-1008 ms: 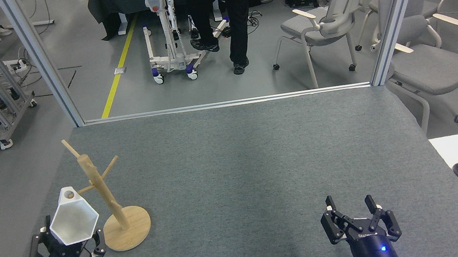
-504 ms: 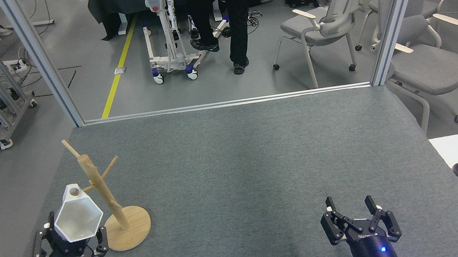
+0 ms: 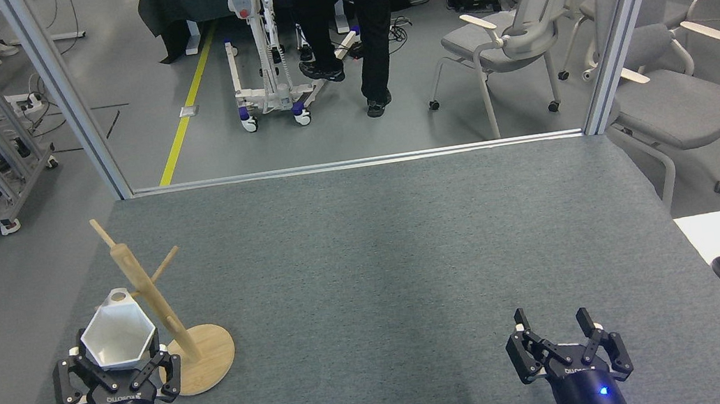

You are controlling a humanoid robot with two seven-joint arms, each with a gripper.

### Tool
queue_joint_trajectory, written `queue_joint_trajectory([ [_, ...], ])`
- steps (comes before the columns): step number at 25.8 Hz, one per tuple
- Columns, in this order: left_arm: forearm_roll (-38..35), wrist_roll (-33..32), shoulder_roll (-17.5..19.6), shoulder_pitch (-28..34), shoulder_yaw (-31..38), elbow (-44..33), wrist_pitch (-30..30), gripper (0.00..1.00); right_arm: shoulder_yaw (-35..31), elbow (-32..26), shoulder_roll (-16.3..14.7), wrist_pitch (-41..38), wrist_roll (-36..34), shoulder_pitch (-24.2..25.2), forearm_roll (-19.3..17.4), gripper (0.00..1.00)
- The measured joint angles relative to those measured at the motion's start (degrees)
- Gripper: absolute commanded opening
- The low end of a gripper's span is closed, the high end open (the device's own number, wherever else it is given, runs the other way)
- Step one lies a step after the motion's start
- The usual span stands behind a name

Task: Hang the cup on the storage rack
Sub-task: 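Hang the cup on a peg of the wooden stand with the left gripper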

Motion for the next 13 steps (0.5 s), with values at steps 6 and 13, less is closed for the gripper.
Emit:
queue_joint_trajectory([
  [6, 0.00, 0.00, -0.17, 0.37, -0.73, 0.20, -0.10, 1.00, -0.05, 0.00, -0.15, 0.00, 0.38, 0.05, -0.04, 1.00],
  [13, 0.00, -0.09, -0.60, 2.68, -2.96, 0.81, -0.19, 1.00, -0.04, 0.00, -0.62, -0.42, 0.47, 0.09, -0.08, 1.00],
])
